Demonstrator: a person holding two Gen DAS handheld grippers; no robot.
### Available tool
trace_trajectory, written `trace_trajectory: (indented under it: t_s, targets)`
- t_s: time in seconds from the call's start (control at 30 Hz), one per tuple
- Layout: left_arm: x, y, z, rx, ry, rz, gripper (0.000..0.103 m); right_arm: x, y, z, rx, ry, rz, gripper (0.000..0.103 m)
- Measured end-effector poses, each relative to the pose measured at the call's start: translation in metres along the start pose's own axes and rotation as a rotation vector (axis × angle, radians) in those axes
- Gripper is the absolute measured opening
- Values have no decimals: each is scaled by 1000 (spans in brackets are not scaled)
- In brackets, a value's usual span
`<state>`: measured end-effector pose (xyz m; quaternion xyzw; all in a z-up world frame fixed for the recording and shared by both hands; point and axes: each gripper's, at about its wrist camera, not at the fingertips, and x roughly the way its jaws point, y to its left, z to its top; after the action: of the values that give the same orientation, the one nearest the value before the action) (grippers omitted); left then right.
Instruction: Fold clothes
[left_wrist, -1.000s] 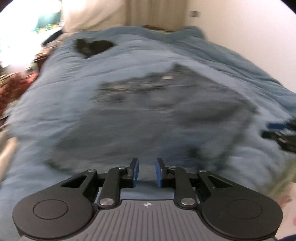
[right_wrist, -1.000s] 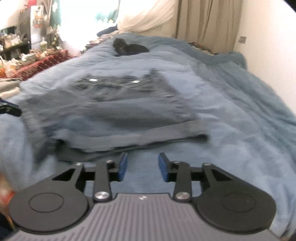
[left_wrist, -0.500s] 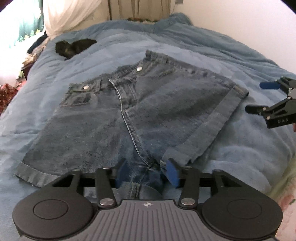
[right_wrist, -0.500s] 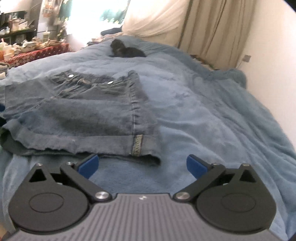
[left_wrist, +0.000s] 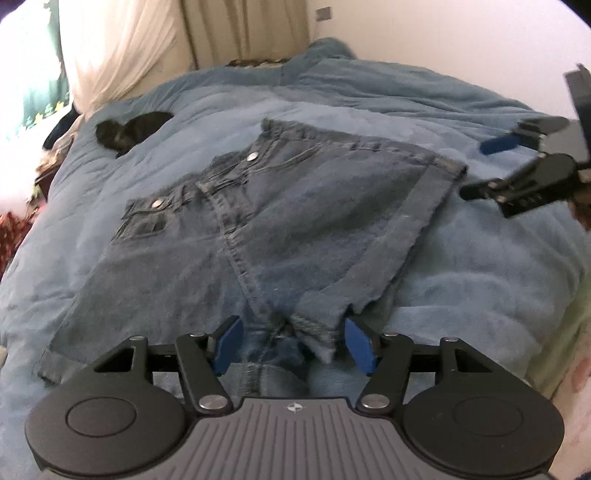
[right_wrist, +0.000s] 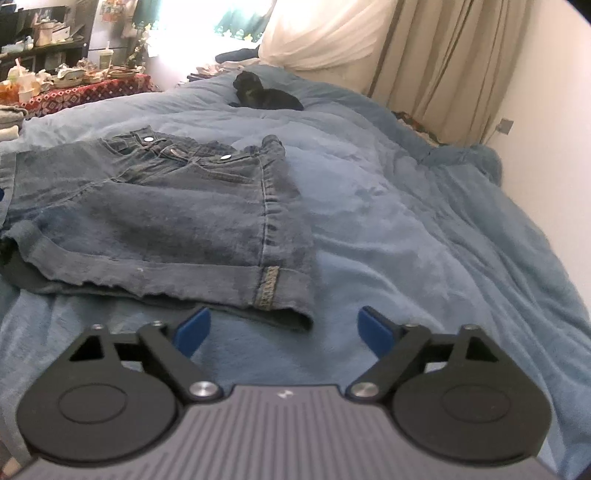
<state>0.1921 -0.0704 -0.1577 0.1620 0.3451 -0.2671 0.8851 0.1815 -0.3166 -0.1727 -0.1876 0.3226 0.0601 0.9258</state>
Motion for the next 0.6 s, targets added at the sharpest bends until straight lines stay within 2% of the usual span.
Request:
trace_trajectory:
  t_s: [0.03, 0.07, 0.1, 0.17, 0.23, 0.27, 0.3, 0.33, 0.5, 0.6]
  targets:
    - [1, -1, 0, -4, 0, -7, 55, 0, 0, 0, -13, 4, -5, 72]
    - [1, -2, 1, -7, 0, -15, 52, 0, 0, 1, -28, 8, -12, 60]
    - [2, -3, 1, -9, -2, -16, 44, 1, 0, 1, -43, 14, -20, 47]
    - [3, -3, 2, -10, -7, -9, 34, 4, 0, 2, -71, 27, -32, 36]
    - [4, -3, 2, -11, -13, -1, 25, 7, -1, 2, -87, 27, -39, 36]
    - [6, -5, 3, -11, -17, 0, 21, 9, -1, 3, -92, 25, -45, 33]
    - [7, -7, 3, -6, -20, 1, 14, 10, -1, 3, -99, 25, -51, 24]
    - [8, -9, 2, 1, -21, 3, 12, 13, -1, 4, -112, 32, -51, 22]
    - [11, -16, 0, 34, -25, 16, 10, 18, 2, 5, -152, 28, -49, 18]
    - [13, -22, -2, 63, -35, 39, 16, 21, 1, 9, -131, 2, -43, 19]
